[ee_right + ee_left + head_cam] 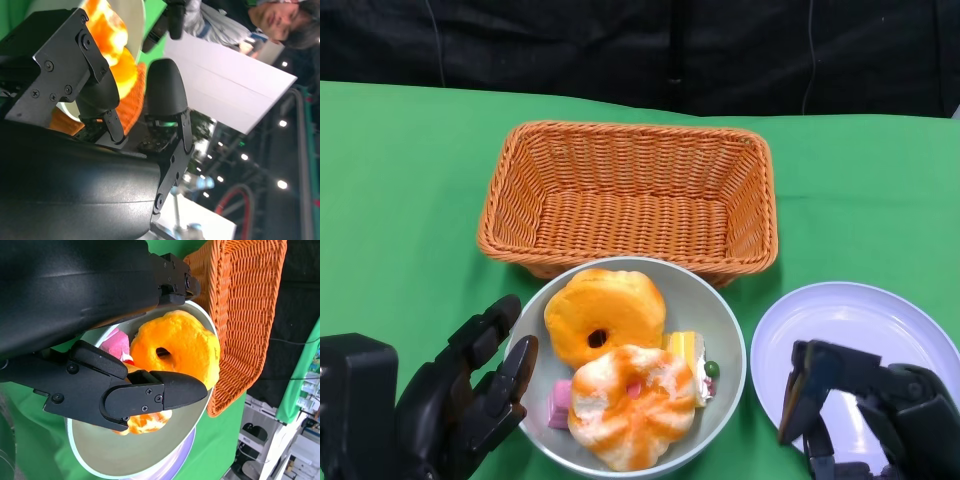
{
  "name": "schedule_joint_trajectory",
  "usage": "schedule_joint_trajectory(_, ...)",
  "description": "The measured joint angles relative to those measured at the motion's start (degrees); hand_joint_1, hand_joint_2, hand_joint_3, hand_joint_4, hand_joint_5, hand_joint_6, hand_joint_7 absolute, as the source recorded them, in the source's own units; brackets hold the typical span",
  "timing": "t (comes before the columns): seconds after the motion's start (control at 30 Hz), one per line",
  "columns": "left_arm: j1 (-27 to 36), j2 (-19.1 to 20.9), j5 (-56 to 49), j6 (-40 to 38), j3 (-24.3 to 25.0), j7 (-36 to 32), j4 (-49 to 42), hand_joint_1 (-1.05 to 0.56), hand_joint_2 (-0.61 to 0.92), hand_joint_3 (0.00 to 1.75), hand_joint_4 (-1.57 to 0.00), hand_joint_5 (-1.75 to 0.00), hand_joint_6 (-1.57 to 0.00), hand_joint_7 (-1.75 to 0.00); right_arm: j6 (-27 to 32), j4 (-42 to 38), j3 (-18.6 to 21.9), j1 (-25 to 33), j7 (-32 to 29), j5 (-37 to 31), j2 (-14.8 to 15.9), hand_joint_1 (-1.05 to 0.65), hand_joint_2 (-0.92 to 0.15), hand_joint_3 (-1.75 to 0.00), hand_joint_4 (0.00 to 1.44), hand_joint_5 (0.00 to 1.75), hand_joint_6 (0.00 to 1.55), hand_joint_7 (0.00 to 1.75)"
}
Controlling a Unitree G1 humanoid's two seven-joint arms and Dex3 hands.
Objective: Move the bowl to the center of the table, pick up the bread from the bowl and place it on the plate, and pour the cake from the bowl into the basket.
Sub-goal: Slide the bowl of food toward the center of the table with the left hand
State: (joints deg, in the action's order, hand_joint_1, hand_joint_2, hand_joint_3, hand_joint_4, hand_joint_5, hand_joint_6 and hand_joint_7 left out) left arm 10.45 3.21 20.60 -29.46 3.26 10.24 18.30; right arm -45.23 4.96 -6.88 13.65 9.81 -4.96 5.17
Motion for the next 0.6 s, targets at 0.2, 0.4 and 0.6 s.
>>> schedule_joint_trajectory(0.2, -0.21, 0.01, -0.92, 0.23, -0.98, -0.03, -0.02, -0.74, 0.92, 0.55, 0.00, 0.00, -0.06, -0.01, -1.42, 3.46, 2.52, -1.09, -2.14, -12.14, 2.29, -0.29, -0.55, -0.84, 0.01, 1.35, 0.01, 1.10)
schedule_joint_trajectory(0.4, -0.32, -0.01, -1.22, 0.11, -1.59, -0.41, 0.07, -0.73, 0.92, 0.57, -0.01, 0.00, -0.08, -0.02, 2.51, 9.79, 2.31, -1.59, -1.55, -14.98, 3.88, -0.43, -0.73, -0.46, 0.00, 1.21, 0.00, 0.93)
schedule_joint_trajectory(0.6, -0.28, 0.00, -1.21, 0.04, -2.33, -0.46, 0.31, -0.75, 0.92, 0.59, -0.02, -0.01, -0.08, -0.01, 13.97, 14.63, 0.06, -5.09, 5.01, -13.39, 7.59, -0.49, -0.84, -0.16, 0.00, 1.13, 0.00, 0.71)
